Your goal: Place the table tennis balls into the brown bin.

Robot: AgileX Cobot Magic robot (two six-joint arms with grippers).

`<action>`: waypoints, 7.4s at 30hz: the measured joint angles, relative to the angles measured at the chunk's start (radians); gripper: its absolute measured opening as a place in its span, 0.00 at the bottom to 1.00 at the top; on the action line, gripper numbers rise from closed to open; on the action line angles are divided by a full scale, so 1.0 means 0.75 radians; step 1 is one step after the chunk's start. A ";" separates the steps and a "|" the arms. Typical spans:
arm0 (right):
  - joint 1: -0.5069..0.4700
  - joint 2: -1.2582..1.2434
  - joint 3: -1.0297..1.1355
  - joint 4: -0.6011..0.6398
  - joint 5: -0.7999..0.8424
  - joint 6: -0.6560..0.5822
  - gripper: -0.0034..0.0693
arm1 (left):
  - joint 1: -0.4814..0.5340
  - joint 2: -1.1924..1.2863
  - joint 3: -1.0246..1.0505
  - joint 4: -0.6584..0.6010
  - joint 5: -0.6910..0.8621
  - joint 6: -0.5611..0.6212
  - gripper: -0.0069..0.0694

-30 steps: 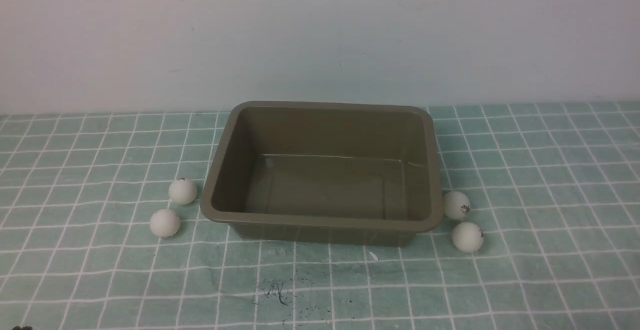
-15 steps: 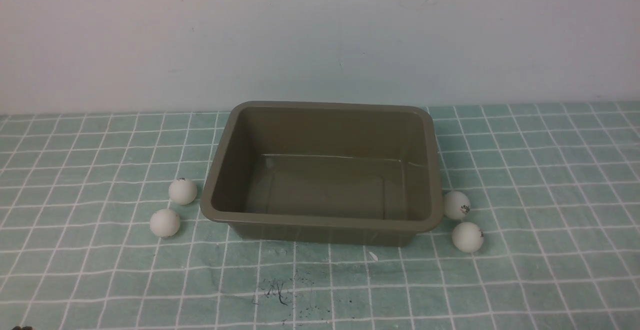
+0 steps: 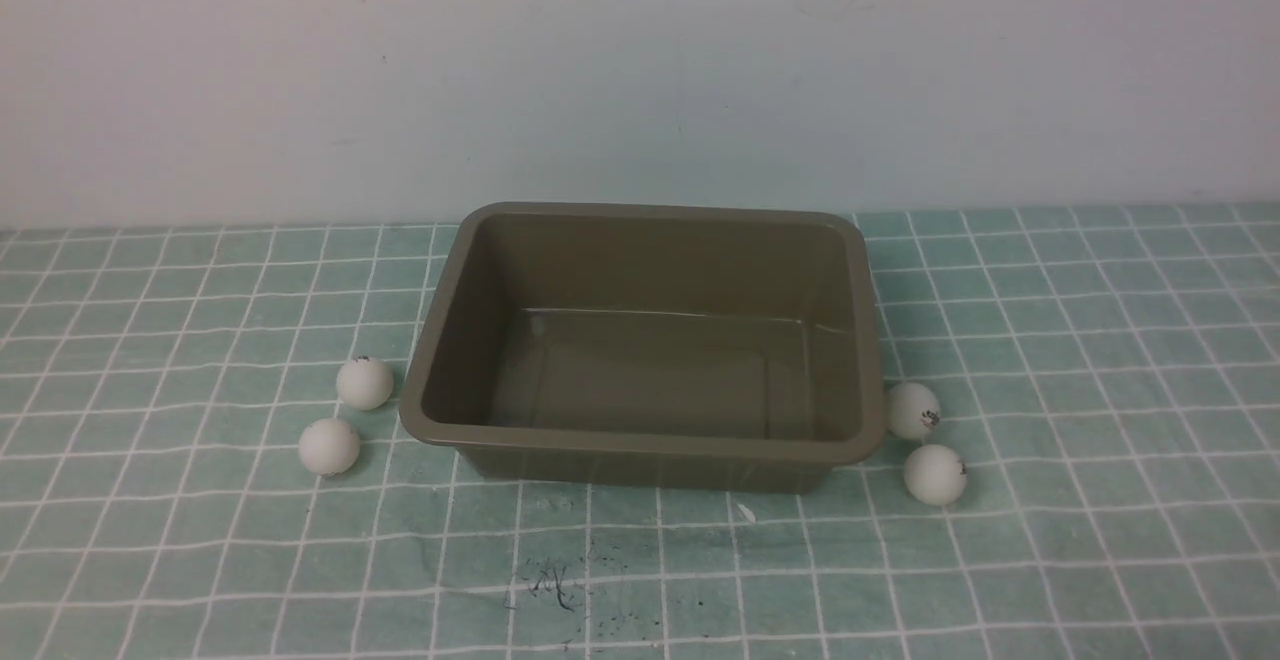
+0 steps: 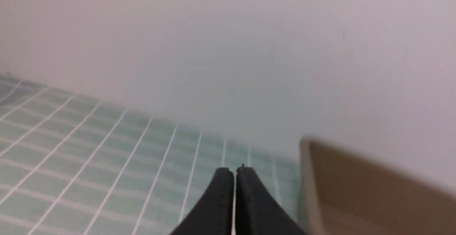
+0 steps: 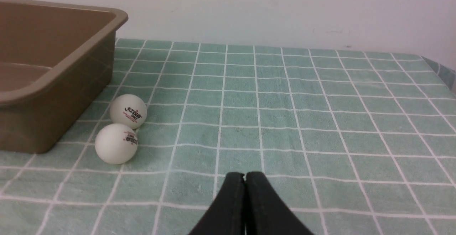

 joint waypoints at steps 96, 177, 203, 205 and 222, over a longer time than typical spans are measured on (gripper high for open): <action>0.441 2.342 -1.863 0.620 0.546 -0.440 0.58 | -0.127 2.348 -1.918 -0.043 1.149 0.490 0.52; 0.319 1.711 -1.962 0.102 0.795 -0.156 0.07 | 0.042 1.675 -1.607 -0.119 1.502 0.692 0.08; 0.319 0.000 -0.522 0.053 -0.163 0.133 0.03 | 0.042 1.144 -1.555 -0.185 1.489 0.648 0.08; 0.319 0.000 -0.522 0.053 -0.163 0.133 0.03 | 0.042 1.046 -1.481 -0.188 1.445 0.647 0.08; 0.319 0.000 -0.522 0.053 -0.149 0.133 0.03 | 0.042 0.211 -0.911 -0.197 1.343 0.640 0.08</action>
